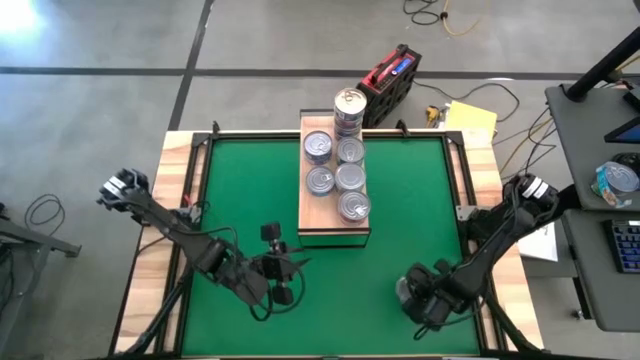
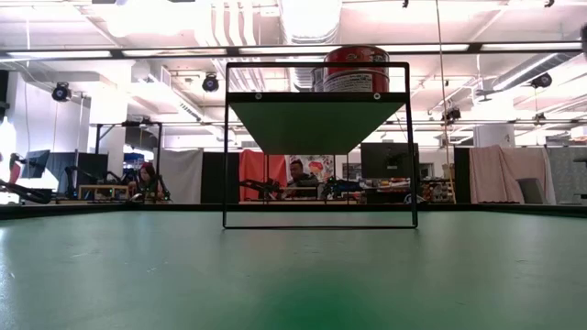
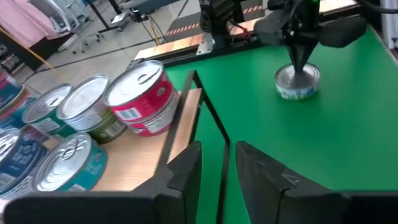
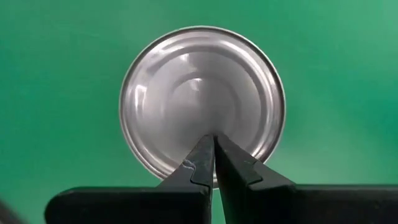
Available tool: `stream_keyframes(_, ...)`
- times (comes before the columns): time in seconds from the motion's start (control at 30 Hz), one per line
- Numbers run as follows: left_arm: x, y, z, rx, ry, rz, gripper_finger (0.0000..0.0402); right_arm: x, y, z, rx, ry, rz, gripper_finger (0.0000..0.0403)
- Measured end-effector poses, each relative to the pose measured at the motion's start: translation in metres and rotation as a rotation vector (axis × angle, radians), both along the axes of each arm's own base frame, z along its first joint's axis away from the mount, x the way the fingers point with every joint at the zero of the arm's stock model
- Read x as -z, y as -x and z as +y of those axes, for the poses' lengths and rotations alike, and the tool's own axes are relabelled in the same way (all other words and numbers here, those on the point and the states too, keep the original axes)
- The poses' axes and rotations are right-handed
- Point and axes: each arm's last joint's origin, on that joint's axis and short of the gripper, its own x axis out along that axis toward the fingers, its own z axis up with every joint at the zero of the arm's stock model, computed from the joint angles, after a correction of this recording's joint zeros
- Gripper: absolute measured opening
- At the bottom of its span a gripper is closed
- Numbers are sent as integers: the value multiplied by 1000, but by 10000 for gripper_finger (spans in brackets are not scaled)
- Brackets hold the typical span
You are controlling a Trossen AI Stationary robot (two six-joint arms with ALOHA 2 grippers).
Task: Stack canned seafood by type on shelf
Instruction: Stack the green tuna can on top of the green tuna can on the shelf
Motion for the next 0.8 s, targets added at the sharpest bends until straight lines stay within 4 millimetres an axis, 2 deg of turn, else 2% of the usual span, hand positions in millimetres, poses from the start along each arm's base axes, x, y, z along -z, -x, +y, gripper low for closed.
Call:
stream_keyframes(0.17, 5, -3, -14, 29, -11, 13, 78, 7, -30, 3, -78, -26, -180, 9)
stream_keyframes(0.3, 14, -6, -24, 47, -26, 36, 77, 5, -66, -8, -166, 38, -390, 9)
stream_keyframes(0.43, 32, -13, -32, 68, -34, 79, 77, -21, -91, -20, -274, 112, -509, 9)
stream_keyframes(0.53, 49, -21, -40, 107, -22, 118, 77, -45, -86, -25, -328, 144, -486, 9)
stream_keyframes(0.67, 66, -36, -52, 139, -31, 145, 77, -64, -63, -30, -309, 126, -418, 9)
stream_keyframes(0.73, 79, -42, -57, 157, -50, 183, 76, -64, -53, -32, -263, 106, -417, 9)
stream_keyframes(0.8, 92, -47, -62, 192, -65, 234, 75, -55, -46, -34, -223, 87, -414, 9)
